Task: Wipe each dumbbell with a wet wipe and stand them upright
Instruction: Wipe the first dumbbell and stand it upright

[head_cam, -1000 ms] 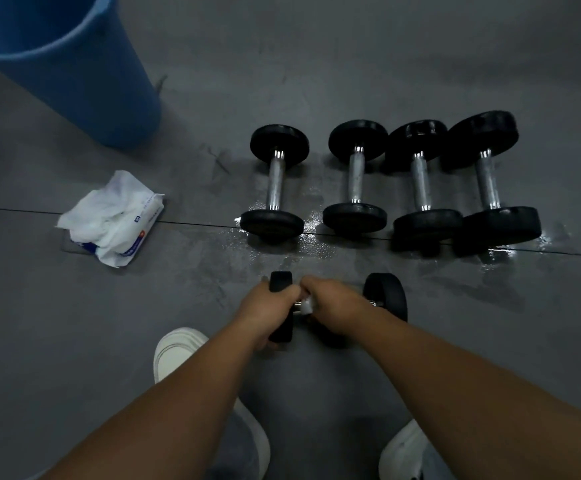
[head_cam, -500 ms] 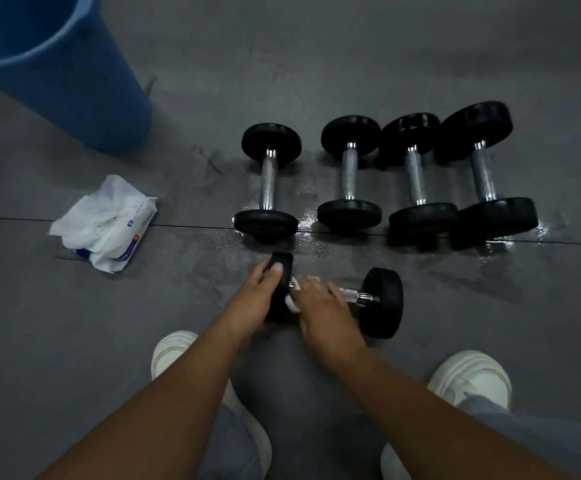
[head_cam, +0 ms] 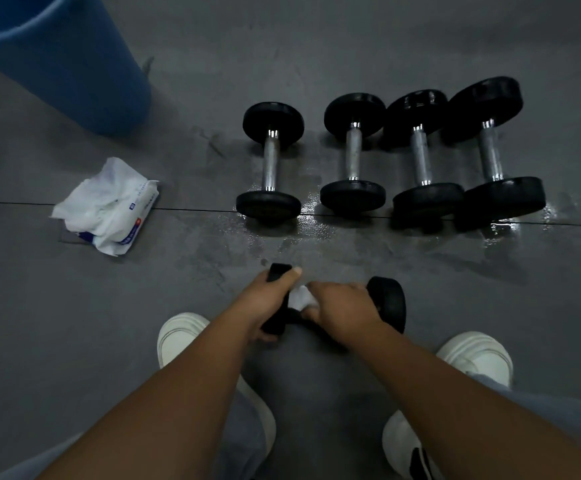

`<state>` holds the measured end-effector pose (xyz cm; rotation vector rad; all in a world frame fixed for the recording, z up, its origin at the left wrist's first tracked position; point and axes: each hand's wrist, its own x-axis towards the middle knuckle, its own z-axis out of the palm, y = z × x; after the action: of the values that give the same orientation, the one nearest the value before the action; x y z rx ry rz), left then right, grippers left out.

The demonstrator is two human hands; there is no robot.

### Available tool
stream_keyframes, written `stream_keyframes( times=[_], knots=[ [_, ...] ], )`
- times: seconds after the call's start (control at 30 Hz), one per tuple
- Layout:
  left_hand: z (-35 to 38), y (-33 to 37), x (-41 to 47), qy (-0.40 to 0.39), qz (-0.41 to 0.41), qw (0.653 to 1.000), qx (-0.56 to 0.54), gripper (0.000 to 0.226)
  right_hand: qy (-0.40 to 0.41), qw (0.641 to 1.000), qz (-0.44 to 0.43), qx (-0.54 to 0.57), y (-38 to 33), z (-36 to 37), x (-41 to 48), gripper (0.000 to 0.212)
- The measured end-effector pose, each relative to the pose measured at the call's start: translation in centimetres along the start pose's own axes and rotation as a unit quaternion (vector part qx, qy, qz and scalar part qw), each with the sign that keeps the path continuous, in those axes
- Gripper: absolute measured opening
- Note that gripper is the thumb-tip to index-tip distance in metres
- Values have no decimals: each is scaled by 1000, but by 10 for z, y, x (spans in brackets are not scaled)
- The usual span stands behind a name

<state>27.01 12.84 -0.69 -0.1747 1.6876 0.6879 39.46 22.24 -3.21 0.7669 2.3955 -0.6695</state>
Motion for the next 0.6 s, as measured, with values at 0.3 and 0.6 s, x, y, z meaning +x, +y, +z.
stream_keyframes(
  times=[0.3, 0.6],
  knots=[
    [3, -3, 13, 94, 123, 988, -25, 22, -48, 997, -55, -19, 3, -28, 26, 25],
    [4, 8, 20, 87, 147, 978, -119, 31, 187, 961, -30, -202, -22, -11, 14, 56]
  ],
)
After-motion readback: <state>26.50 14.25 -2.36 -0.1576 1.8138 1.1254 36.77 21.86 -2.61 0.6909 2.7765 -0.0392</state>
